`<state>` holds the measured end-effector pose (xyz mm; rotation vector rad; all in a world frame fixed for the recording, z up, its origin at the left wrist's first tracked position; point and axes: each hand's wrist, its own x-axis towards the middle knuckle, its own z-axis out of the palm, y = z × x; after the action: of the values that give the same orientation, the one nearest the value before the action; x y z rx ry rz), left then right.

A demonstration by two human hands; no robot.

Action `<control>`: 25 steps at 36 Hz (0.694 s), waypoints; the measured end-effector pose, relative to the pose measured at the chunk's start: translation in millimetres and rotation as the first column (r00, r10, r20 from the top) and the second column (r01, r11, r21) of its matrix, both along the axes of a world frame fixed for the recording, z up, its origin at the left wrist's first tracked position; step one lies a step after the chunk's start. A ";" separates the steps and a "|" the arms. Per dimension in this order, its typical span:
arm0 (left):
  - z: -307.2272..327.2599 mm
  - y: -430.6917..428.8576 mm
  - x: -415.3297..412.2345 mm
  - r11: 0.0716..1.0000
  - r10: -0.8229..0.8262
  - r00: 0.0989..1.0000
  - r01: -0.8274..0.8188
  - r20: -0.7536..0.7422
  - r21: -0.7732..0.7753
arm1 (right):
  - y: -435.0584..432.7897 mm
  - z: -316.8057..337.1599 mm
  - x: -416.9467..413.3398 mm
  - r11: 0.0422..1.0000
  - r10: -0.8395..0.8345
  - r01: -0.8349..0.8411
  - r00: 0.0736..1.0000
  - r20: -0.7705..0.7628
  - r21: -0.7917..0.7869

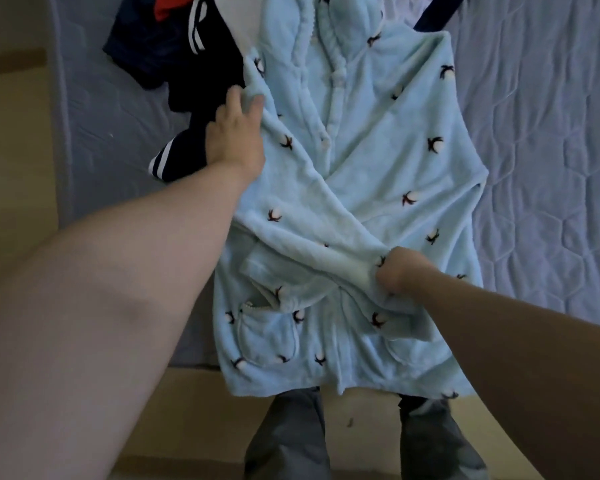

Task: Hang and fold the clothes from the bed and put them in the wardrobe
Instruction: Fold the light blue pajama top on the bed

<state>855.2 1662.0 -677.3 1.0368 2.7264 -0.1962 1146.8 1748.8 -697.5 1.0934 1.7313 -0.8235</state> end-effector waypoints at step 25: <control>-23.5 25.9 15.6 0.967 -0.235 0.960 0.215 -0.154 -0.134 | 49.7 -10.6 30.1 0.963 -0.268 0.268 0.963 -0.009 0.020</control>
<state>870.7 1688.0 -700.7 1.3528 2.6966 -0.4949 1177.0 1798.5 -708.1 1.3607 1.6206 -0.9769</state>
